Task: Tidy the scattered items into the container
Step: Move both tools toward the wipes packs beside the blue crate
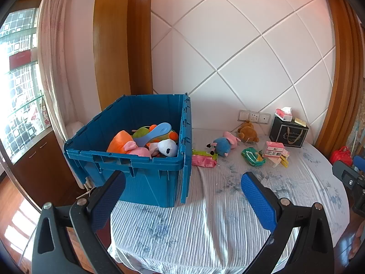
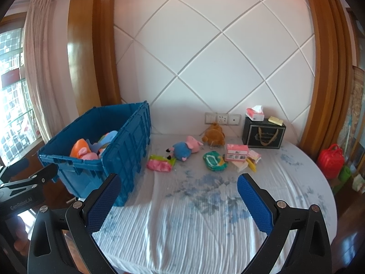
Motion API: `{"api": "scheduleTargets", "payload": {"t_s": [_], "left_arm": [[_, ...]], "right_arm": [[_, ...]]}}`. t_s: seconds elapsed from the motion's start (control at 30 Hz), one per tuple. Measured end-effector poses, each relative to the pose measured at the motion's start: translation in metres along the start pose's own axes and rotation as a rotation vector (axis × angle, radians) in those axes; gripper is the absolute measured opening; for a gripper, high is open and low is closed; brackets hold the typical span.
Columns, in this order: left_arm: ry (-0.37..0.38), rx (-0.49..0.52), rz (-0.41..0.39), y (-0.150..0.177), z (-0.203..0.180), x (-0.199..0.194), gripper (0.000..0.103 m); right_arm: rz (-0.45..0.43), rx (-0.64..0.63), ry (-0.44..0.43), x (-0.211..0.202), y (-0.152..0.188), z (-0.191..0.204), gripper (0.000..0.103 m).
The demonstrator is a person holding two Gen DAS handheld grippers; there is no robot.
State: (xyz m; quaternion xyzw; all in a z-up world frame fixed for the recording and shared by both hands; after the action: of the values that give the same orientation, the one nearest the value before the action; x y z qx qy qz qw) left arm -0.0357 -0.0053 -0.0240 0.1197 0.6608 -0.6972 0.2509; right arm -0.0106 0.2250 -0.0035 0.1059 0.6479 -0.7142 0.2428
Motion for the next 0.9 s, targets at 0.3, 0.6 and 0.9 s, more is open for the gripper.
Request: {"api": "scheduleTargets", "payload": {"t_s": [0.3,0.6,0.9], "left_arm": [[0.007,0.015,-0.007,0.005,0.002,0.004,0.103],[0.075,0.046,0.007,0.015,-0.004,0.024,0.103],[0.156,0.153,0.068,0.032,-0.072,0.068,0.103]], "right_arm": [[0.008,0.007,0.006,0.002,0.003,0.001,0.103],[0.041,0.046,0.055,0.016,0.018,-0.003,0.103],[0.083,0.136,0.121,0.045,0.047,-0.055,0.103]]}}
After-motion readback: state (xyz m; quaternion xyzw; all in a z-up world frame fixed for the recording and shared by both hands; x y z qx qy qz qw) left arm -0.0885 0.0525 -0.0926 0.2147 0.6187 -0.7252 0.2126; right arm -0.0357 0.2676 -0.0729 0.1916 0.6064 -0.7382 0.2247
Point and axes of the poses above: each gripper's, at about its wrist camera, not at the fingertips, and x roughly the way its jaws point, z to its left, y to its underside, the point moved 5 cm from there along x, roughly the way its jaws point, and after that the axes turned 12 degrees about -y, right-handed, at the moved point
